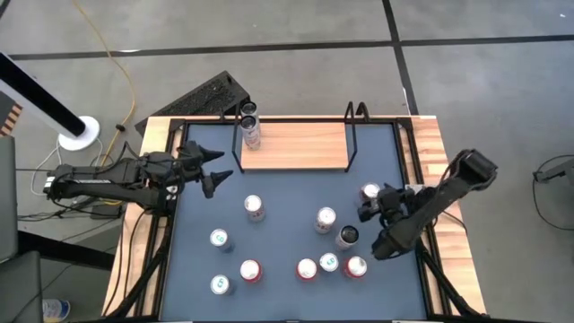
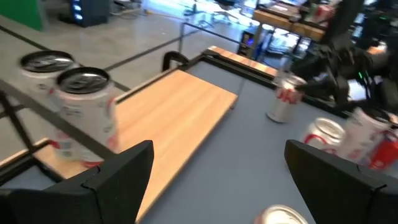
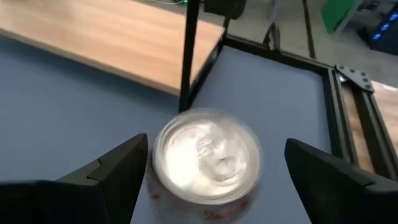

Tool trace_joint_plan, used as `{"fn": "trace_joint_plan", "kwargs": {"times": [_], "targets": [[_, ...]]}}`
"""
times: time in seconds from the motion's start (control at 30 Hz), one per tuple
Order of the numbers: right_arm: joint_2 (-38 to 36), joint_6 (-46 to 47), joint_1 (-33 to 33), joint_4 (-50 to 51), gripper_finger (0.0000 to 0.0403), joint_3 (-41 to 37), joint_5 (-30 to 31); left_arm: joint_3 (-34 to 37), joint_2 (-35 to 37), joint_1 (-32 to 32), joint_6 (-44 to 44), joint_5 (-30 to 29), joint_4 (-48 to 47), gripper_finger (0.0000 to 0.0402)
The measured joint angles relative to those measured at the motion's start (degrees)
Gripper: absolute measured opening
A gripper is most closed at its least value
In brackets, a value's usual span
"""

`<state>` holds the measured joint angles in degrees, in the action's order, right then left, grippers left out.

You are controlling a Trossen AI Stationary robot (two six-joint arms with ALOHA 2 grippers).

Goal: Place canned beverage on shelf
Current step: Move the middle silver soda can to the middle right of the table, then put the top blue soda can on the shelf

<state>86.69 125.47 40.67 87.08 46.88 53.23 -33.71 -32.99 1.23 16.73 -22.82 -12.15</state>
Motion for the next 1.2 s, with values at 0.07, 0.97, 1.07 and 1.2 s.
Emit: {"fn": "trace_joint_plan", "kwargs": {"times": [0.07,0.97,1.07,1.2], "targets": [[-2.89,-0.63,1.22,2.92,0.0361,2.06,0.00,0.01,0.00,0.00,0.01,1.88,-0.02,0.0352],[-15.18,-30.04,3.06,2.50,0.0352,22.33,-3.19,-10.97,-5.51,-10.41,-6.97,25.14,-14.68,0.0352],[-15.18,-30.05,3.06,2.50,0.0352,22.33,-3.34,-16.40,-10.04,-15.30,-6.58,24.53,-23.37,0.0352],[-15.18,-30.02,3.06,2.41,0.0352,22.33,-3.61,-20.59,-15.80,-21.46,-5.56,19.42,-30.09,0.0352]]}}
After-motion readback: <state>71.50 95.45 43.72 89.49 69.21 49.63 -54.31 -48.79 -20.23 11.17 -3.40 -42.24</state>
